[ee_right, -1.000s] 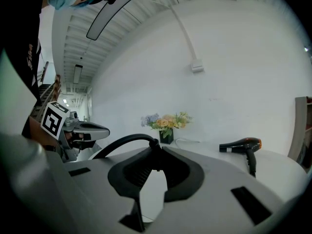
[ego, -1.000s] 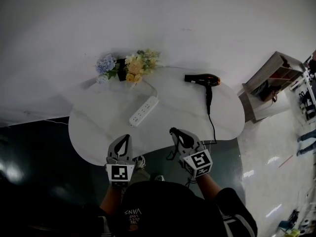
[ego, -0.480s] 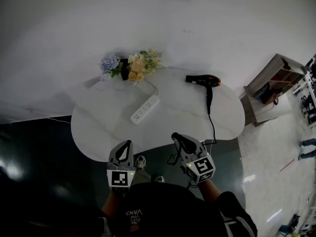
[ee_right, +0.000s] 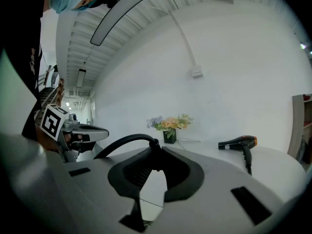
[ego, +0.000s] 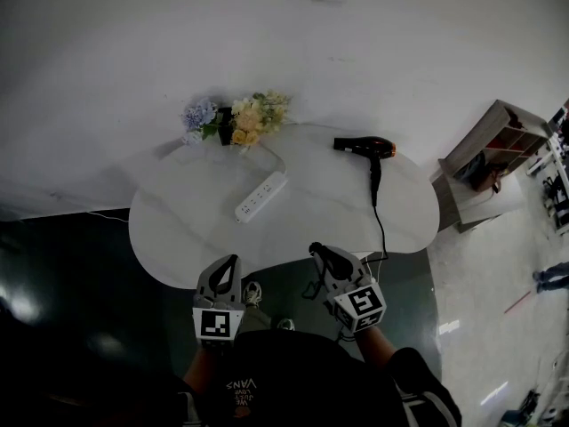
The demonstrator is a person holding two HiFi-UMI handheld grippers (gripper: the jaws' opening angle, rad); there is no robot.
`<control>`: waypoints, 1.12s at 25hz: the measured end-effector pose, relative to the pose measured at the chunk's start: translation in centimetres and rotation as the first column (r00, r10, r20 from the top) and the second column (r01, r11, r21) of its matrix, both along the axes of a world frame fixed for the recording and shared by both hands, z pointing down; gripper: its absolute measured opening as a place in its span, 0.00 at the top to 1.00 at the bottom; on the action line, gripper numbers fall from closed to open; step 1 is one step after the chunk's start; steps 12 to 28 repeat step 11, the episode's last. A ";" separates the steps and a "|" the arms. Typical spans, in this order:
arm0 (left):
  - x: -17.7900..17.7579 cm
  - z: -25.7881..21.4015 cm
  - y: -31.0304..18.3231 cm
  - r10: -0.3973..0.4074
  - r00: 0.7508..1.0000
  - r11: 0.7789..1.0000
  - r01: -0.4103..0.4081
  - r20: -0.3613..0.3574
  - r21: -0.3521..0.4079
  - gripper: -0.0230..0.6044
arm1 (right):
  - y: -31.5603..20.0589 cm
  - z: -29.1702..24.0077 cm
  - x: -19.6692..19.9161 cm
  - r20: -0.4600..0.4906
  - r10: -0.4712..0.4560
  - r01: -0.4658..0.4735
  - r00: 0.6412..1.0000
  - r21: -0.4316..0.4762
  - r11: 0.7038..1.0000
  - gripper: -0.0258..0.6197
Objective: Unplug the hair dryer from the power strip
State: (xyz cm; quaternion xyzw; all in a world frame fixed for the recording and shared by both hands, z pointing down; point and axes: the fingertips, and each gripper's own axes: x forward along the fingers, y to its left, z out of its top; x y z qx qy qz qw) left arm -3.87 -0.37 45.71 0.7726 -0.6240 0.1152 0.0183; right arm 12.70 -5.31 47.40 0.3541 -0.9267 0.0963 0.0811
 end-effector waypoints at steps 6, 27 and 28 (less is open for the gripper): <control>0.4 0.2 0.2 0.007 1.000 1.000 -0.007 -0.004 -0.001 0.93 | 0.0 -0.1 0.3 0.013 0.006 -0.006 1.000 0.003 1.000 0.85; 0.6 0.7 0.0 0.013 1.000 1.000 -0.013 -0.002 -0.003 0.93 | -0.2 0.3 0.3 0.017 0.010 -0.010 1.000 0.000 1.000 0.85; 0.6 0.7 0.0 0.013 1.000 1.000 -0.013 -0.002 -0.003 0.93 | -0.2 0.3 0.3 0.017 0.010 -0.010 1.000 0.000 1.000 0.85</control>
